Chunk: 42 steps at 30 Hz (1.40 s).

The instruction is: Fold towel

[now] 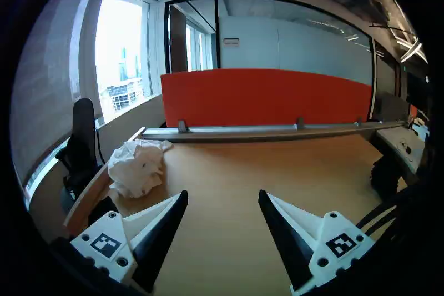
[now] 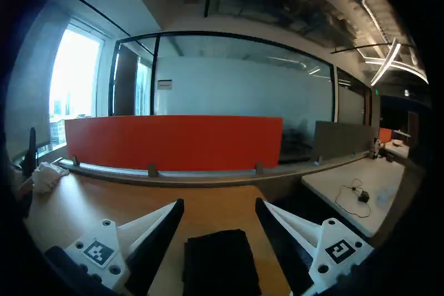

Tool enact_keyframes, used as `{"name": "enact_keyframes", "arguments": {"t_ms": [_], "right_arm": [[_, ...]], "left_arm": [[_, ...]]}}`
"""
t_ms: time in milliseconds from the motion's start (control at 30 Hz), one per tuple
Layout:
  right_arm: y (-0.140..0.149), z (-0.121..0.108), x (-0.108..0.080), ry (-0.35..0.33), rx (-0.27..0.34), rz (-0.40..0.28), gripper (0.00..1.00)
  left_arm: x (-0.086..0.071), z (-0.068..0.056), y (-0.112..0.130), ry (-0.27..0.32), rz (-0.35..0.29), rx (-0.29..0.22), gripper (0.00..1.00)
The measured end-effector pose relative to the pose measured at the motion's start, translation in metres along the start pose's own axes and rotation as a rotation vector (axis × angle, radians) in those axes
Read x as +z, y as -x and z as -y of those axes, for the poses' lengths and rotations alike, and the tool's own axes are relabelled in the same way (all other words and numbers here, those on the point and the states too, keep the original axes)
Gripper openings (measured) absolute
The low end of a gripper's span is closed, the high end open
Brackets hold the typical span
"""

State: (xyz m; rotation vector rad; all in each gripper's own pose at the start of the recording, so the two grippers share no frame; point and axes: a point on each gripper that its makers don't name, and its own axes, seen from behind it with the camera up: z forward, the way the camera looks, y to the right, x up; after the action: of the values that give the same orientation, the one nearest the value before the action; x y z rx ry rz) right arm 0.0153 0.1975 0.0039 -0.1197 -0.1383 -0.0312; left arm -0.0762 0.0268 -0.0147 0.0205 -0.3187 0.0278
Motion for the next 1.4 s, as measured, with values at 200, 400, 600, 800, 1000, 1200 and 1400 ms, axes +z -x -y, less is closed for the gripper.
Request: {"name": "enact_keyframes", "arguments": {"t_ms": [200,400,600,800,1000,1200,1400], "right_arm": [[-0.006,0.008,0.001,-0.005,-0.004,-0.009,0.99],[-0.015,0.025,0.000,-0.021,-0.008,-0.025,0.99],[-0.029,0.053,0.001,-0.044,-0.007,-0.039,0.99],[-0.039,0.089,0.002,-0.079,-0.026,-0.053,0.99],[-0.052,0.127,0.000,-0.106,-0.025,-0.078,0.99],[-0.055,0.160,0.000,-0.129,0.000,-0.088,0.99],[-0.057,0.182,0.000,-0.150,0.007,-0.092,0.99]], "left_arm": [[-0.001,0.004,-0.032,0.002,-0.101,-0.047,0.94],[0.001,0.007,-0.048,0.001,-0.147,-0.063,0.94],[0.006,0.007,-0.058,0.007,-0.175,-0.065,0.94],[0.010,0.006,-0.069,0.019,-0.203,-0.080,0.94],[0.012,0.006,-0.079,0.026,-0.228,-0.085,0.94],[0.013,0.007,-0.084,0.033,-0.244,-0.100,0.94],[0.013,0.006,-0.092,0.046,-0.263,-0.085,0.94]]}}
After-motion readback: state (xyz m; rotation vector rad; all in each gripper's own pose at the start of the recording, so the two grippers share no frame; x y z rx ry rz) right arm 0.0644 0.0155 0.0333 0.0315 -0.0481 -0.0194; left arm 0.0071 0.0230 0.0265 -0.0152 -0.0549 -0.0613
